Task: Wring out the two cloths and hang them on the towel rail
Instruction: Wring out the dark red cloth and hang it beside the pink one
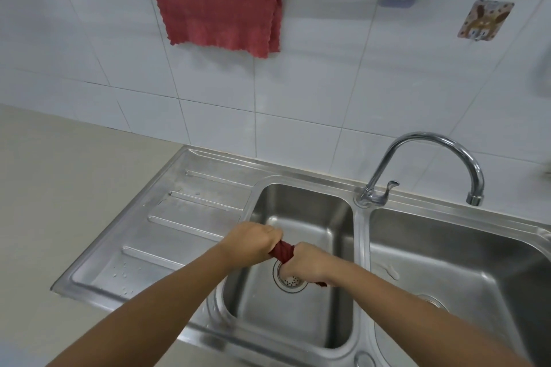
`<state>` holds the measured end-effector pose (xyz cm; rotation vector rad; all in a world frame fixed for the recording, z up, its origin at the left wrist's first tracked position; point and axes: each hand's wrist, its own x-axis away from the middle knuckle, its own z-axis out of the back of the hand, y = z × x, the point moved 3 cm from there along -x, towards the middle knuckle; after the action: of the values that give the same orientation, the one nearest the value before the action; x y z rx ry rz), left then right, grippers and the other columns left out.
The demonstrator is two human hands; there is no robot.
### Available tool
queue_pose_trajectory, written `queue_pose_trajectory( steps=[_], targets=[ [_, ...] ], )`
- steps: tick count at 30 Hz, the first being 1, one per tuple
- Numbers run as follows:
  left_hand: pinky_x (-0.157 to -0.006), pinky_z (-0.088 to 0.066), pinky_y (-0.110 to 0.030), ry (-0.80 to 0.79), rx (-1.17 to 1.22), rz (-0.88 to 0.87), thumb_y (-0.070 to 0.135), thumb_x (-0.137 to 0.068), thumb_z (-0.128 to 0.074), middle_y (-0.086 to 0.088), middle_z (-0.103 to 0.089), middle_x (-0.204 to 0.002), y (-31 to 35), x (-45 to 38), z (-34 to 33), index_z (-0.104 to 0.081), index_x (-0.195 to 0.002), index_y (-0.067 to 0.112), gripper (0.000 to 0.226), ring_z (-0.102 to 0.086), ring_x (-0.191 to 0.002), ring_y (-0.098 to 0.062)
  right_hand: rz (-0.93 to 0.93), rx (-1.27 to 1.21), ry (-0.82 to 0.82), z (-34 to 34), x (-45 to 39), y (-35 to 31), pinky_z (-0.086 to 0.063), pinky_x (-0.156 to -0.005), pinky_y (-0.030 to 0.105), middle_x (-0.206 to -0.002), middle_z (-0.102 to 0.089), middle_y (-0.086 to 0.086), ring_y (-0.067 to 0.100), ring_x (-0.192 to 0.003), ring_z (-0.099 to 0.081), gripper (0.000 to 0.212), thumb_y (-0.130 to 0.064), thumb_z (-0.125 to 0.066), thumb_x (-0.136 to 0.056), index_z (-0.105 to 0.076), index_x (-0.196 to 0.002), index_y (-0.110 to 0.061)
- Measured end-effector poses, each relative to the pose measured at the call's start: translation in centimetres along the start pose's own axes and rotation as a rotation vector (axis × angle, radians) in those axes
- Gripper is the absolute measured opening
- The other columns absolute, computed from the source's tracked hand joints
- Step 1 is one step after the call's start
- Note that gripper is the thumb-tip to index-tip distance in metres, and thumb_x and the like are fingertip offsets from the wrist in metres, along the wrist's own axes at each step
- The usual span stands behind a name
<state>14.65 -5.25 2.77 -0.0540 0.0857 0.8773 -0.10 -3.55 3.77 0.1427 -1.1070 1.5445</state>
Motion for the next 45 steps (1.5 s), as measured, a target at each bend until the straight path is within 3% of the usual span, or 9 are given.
queue_pose_trajectory(
  steps=[5, 8, 14, 23, 26, 32, 36, 40, 45],
  targets=[
    [-0.053, -0.039, -0.026, -0.161, -0.054, 0.096, 0.04, -0.086, -0.052, 0.002, -0.057, -0.062, -0.9, -1.6, 0.8, -0.056, -0.077, 0.017, 0.026, -0.052, -0.053, -0.02, 0.139, 0.487, 0.372, 0.6, -1.0, -0.1, -0.041, -0.058, 0.028, -0.081, -0.065, 0.002, 0.023, -0.068, -0.057, 0.018, -0.032, -0.052, -0.081, -0.061, -0.089, -0.02],
    [-0.05, -0.036, -0.024, -0.313, 0.09, 0.225, 0.036, -0.082, -0.051, 0.006, -0.046, -0.053, -0.8, -2.4, 1.1, -0.051, -0.063, 0.019, 0.025, -0.05, -0.051, -0.017, 0.249, 0.674, 0.5, 1.9, -1.5, -0.3, -0.039, -0.06, 0.03, -0.088, -0.068, 0.002, 0.026, -0.075, -0.063, 0.024, -0.038, -0.048, -0.087, -0.063, -0.092, -0.02],
    [-0.049, -0.027, -0.027, -0.631, 0.862, 0.453, 0.019, -0.074, -0.058, 0.0, -0.04, -0.052, 0.6, -2.3, 1.2, -0.043, -0.053, 0.017, 0.026, -0.032, -0.046, -0.015, 0.44, 0.902, 0.502, 3.5, -2.2, -0.1, -0.033, -0.051, 0.031, -0.07, -0.058, -0.002, 0.021, -0.056, -0.047, 0.023, -0.042, -0.048, -0.091, -0.049, -0.081, -0.021],
    [-0.033, -0.017, -0.015, -0.886, 1.313, 0.72, 0.023, -0.082, -0.061, 0.01, -0.038, -0.045, 1.3, -0.8, -1.2, -0.043, -0.052, 0.024, 0.035, -0.028, -0.034, -0.004, 0.521, 0.984, 0.493, 2.7, -4.1, 0.7, -0.037, -0.054, 0.032, -0.082, -0.07, 0.004, 0.029, -0.069, -0.065, 0.021, -0.036, -0.052, -0.088, -0.06, -0.091, -0.016],
    [-0.037, -0.023, -0.019, -0.739, 1.163, 0.727, 0.026, -0.076, -0.064, 0.006, -0.042, -0.049, 1.1, -0.7, -1.7, -0.047, -0.057, 0.021, 0.026, -0.032, -0.037, -0.007, 0.523, 0.955, 0.507, 2.3, -4.7, 0.9, -0.037, -0.053, 0.031, -0.084, -0.069, 0.003, 0.028, -0.07, -0.065, 0.02, -0.036, -0.053, -0.087, -0.057, -0.094, -0.017],
    [-0.057, -0.041, -0.026, -0.313, 0.314, 0.553, 0.045, -0.082, -0.05, 0.003, -0.058, -0.066, 0.5, -0.3, -1.9, -0.056, -0.071, 0.021, 0.027, -0.057, -0.062, -0.02, 0.45, 0.836, 0.531, 1.1, -4.5, 1.7, -0.038, -0.052, 0.03, -0.082, -0.066, 0.0, 0.022, -0.065, -0.061, 0.022, -0.04, -0.05, -0.085, -0.053, -0.094, -0.019],
    [-0.053, -0.04, -0.025, -0.323, 0.312, 0.561, 0.037, -0.078, -0.048, 0.004, -0.053, -0.058, 1.2, 0.1, -2.0, -0.05, -0.062, 0.021, 0.023, -0.053, -0.054, -0.018, 0.401, 0.862, 0.528, 0.7, -4.1, 1.7, -0.036, -0.054, 0.03, -0.077, -0.067, 0.001, 0.021, -0.058, -0.049, 0.022, -0.038, -0.049, -0.089, -0.058, -0.088, -0.018],
    [-0.05, -0.038, -0.025, -0.355, 0.429, 0.612, 0.034, -0.078, -0.047, 0.002, -0.054, -0.058, 1.7, 0.5, -2.2, -0.051, -0.061, 0.019, 0.023, -0.051, -0.052, -0.019, 0.369, 0.88, 0.506, 0.5, -4.0, 1.7, -0.037, -0.056, 0.032, -0.081, -0.068, 0.004, 0.023, -0.061, -0.051, 0.021, -0.034, -0.05, -0.09, -0.061, -0.088, -0.016],
    [-0.063, -0.049, -0.031, -0.26, 0.242, 0.565, 0.047, -0.084, -0.047, -0.001, -0.065, -0.075, 1.4, 1.0, -2.3, -0.056, -0.08, 0.02, 0.029, -0.062, -0.068, -0.023, 0.379, 0.728, 0.463, 0.6, -3.6, 1.6, -0.036, -0.059, 0.028, -0.089, -0.067, -0.001, 0.02, -0.074, -0.06, 0.021, -0.04, -0.057, -0.085, -0.056, -0.095, -0.021]
  ],
)
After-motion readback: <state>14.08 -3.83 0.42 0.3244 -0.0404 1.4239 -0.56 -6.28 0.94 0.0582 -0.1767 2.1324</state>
